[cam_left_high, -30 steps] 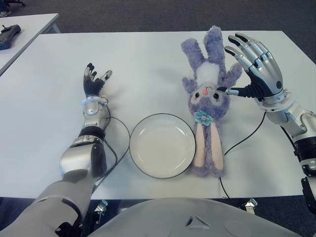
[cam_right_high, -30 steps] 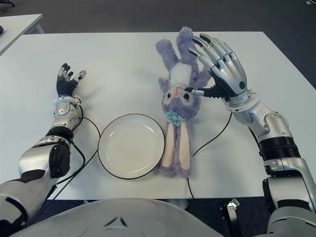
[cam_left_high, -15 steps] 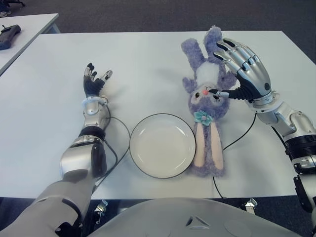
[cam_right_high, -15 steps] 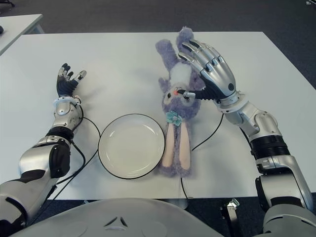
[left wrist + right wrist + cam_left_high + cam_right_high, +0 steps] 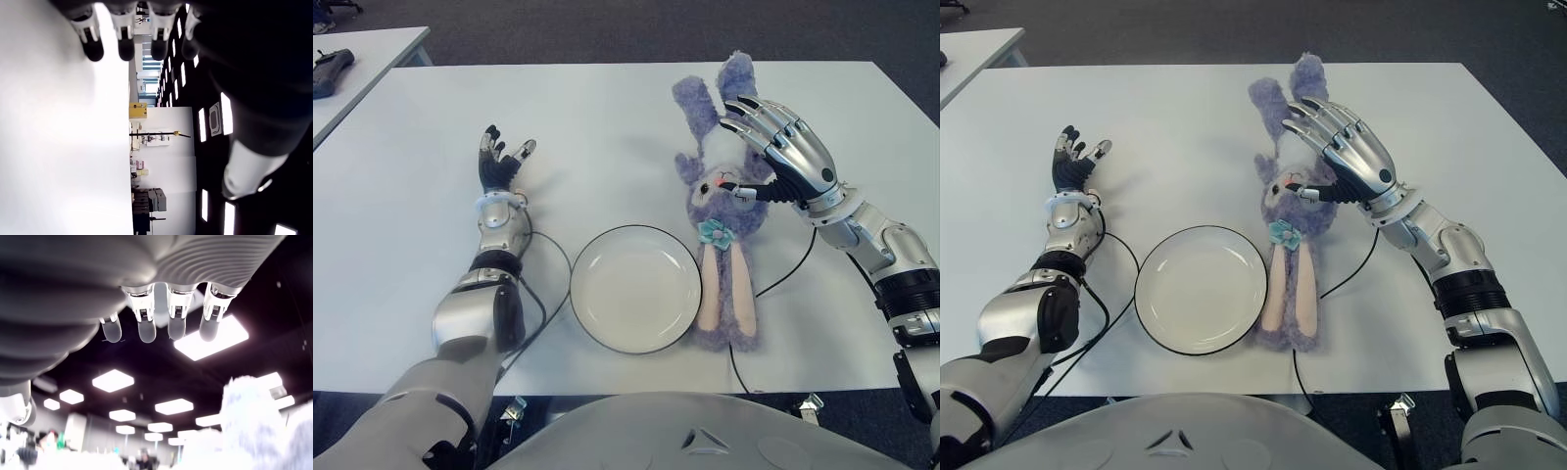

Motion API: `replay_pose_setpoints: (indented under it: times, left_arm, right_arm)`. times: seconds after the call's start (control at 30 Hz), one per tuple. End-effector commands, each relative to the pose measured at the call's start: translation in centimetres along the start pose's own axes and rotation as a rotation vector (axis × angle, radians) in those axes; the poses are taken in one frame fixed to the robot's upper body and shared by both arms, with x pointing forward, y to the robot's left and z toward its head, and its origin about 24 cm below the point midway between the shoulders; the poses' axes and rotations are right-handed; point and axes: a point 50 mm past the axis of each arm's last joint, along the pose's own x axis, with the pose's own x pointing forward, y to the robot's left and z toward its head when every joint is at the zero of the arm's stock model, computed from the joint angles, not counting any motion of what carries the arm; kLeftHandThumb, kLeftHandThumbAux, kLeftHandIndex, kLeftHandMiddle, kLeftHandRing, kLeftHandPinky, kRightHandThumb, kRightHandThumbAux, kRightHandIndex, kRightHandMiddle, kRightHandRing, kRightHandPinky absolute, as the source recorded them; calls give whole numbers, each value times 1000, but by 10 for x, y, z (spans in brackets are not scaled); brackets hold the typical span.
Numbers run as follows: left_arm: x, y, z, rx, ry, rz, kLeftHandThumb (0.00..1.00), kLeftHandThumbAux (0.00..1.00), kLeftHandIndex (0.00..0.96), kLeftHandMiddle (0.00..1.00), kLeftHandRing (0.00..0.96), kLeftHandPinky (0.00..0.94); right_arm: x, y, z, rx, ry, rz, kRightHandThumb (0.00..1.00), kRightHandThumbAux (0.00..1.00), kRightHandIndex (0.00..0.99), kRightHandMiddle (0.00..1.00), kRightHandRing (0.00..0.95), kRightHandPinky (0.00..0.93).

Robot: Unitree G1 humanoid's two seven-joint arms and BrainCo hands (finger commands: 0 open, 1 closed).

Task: Put the doll into the plate.

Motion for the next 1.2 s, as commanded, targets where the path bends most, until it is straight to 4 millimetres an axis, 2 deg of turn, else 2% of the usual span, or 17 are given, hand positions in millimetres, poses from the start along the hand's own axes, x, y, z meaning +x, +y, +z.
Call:
replay_pose_setpoints:
  times: [0.03, 0.5, 1.2]
  left_arm:
    - [-73, 10, -111, 41, 486, 19, 12, 764, 36, 18, 7, 37]
    - [-73, 10, -111, 57, 490, 21, 10, 736, 41, 24, 4, 16]
    - [-73, 9, -112, 60, 499, 21, 23, 709, 43, 39, 10, 25]
  right_arm:
    - [-2, 10, 7, 50, 21, 26, 271, 436, 44, 0, 8, 71]
    - [-8, 19, 17, 99, 18, 71, 174, 428, 14, 0, 3, 49]
    - [-15, 27, 23, 153, 25, 100, 184, 434, 7, 0, 0, 41]
